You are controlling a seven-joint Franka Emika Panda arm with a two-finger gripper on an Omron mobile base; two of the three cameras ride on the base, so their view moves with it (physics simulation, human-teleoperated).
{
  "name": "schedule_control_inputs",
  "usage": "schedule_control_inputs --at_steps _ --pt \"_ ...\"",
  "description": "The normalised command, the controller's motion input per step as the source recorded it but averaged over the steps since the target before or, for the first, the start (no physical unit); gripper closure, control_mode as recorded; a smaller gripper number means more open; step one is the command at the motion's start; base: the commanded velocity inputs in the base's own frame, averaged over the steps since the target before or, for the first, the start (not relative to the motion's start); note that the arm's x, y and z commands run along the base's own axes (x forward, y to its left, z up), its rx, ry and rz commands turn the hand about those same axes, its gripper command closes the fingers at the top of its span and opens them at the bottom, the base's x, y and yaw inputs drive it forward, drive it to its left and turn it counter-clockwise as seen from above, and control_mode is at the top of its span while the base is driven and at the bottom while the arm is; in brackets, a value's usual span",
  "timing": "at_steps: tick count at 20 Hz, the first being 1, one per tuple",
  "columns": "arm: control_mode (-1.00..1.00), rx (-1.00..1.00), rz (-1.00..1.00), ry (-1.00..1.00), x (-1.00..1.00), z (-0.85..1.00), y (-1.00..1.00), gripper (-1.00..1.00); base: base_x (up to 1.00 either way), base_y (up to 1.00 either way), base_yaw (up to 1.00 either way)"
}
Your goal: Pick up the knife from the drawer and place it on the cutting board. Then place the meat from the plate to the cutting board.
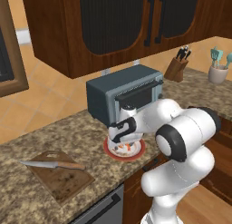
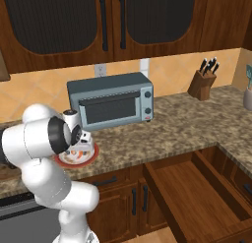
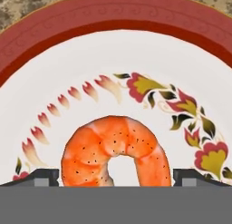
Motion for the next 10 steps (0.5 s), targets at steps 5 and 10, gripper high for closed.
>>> schedule_control_inputs --at_steps 5,10 --pt "-1.0 0.0 -0.03 -0.02 -0.25 -0.06 0.0 1.0 0.0 0.0 0.0" --pt "-1.0 0.0 0.0 -0.11 -0.42 0.09 0.09 1.0 0.0 0.0 0.0"
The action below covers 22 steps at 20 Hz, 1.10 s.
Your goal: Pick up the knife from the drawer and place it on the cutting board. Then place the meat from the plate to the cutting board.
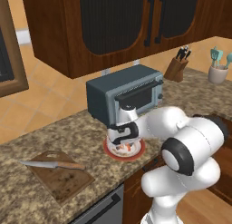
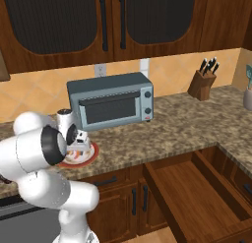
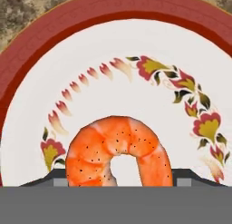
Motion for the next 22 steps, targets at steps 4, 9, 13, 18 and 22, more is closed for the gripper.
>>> schedule_control_inputs --at_steps 4,9,13,18,22 --pt "-1.0 0.01 0.0 -0.27 -0.97 0.71 0.56 1.0 0.0 0.0 0.0" --pt "-1.0 0.05 0.01 -0.03 -0.42 0.77 0.99 1.0 0.0 0.0 0.0" --pt "-1.0 0.07 0.06 0.09 -0.1 0.3 1.0 1.0 0.0 0.0 0.0" --pt "-1.0 0.03 0.05 0.08 0.0 0.03 1.0 1.0 0.0 0.0 0.0" --pt "-1.0 0.0 0.01 0.04 -0.07 -0.01 1.0 1.0 0.0 0.0 0.0"
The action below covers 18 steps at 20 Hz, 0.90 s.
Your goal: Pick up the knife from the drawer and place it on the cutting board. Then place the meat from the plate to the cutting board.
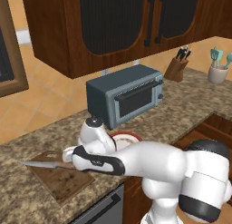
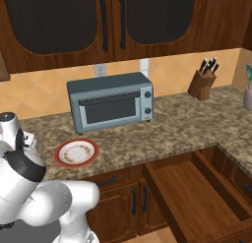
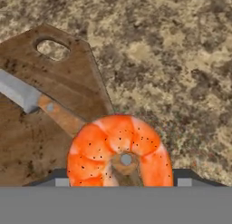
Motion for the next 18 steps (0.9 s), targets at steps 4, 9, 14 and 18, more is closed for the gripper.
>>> schedule_control_inputs --at_steps 4,9,14,18 --pt "-1.0 0.0 0.0 0.0 -0.41 -0.05 0.98 1.0 0.0 0.0 0.0" --pt "-1.0 -0.02 -0.02 0.07 -0.42 -0.29 0.58 1.0 0.0 0.0 0.0" --pt "-1.0 -0.06 -0.1 0.17 0.02 -0.73 0.09 1.0 0.0 0.0 0.0" --pt "-1.0 -0.04 -0.12 0.15 0.06 -0.52 0.03 -1.0 0.0 0.0 0.0"
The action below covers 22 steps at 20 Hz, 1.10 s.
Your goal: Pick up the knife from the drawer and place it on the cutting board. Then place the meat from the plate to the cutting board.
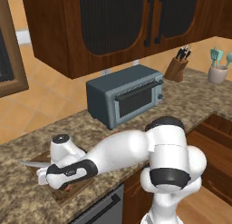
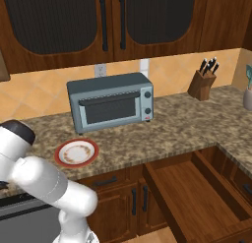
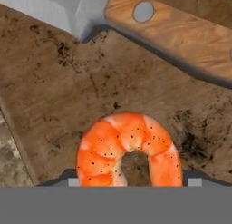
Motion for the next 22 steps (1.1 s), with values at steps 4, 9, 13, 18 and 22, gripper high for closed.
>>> schedule_control_inputs --at_steps 4,9,13,18,22 --pt "-1.0 0.0 -0.11 0.03 0.05 -0.03 0.04 -1.0 0.0 0.0 0.0" --pt "-1.0 0.0 -0.13 0.0 -0.42 0.01 -0.36 -1.0 0.0 0.0 0.0" --pt "-1.0 0.0 -0.13 0.0 -0.79 0.01 -0.57 -1.0 0.0 0.0 0.0" --pt "-1.0 0.0 -0.11 -0.08 -0.83 0.2 -0.73 -1.0 0.0 0.0 0.0" --pt "-1.0 0.0 -0.03 -0.28 -1.0 0.54 -0.89 -1.0 0.0 0.0 0.0"
